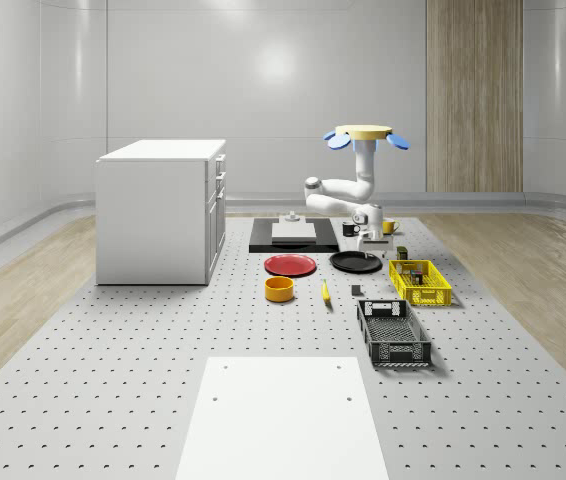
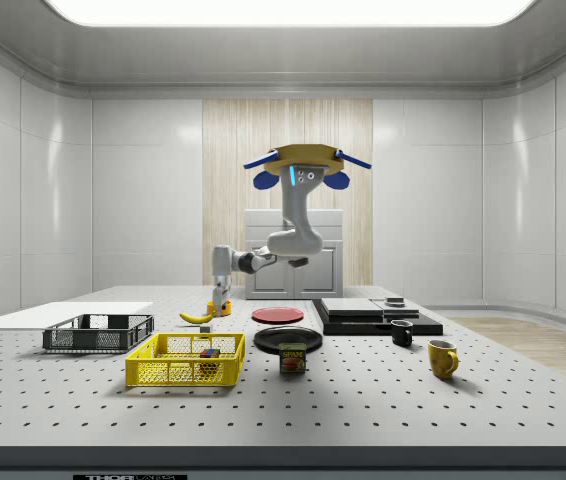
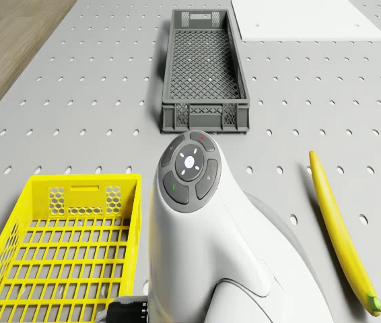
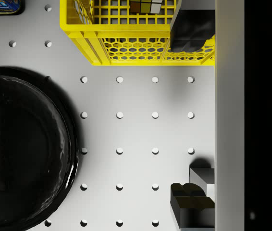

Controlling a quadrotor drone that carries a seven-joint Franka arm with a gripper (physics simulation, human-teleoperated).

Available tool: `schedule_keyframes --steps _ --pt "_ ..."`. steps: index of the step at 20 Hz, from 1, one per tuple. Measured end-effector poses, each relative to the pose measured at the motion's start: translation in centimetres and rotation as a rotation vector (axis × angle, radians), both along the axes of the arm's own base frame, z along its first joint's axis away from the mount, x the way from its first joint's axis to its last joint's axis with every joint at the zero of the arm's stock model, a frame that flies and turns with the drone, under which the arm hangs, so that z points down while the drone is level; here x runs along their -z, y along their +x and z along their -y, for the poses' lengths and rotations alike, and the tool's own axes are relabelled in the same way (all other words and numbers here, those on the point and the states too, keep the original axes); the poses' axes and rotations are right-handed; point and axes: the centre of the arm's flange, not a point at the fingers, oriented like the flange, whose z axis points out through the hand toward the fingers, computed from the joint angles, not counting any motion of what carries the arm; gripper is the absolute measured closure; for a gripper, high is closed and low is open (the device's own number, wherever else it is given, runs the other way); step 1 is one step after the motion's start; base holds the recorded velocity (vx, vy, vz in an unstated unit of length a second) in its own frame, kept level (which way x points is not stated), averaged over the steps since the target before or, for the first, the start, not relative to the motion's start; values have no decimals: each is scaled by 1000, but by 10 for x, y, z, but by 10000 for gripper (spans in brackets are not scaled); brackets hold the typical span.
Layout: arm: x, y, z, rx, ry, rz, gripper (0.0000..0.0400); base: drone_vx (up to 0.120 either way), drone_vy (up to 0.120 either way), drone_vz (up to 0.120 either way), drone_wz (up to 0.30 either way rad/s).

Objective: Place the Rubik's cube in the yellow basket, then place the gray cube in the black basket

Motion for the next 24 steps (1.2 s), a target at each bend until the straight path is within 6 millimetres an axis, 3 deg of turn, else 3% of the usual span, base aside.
schedule_keyframes --steps 4,17,20,24 --pt "0 0 0 0 0 0 0 20 -120 0 0" --pt "0 0 0 0 0 0 0 105 -120 0 0" --pt "0 0 0 0 0 0 0 0 -120 0 0" --pt "0 0 0 0 0 0 0 0 -10 -60 0"
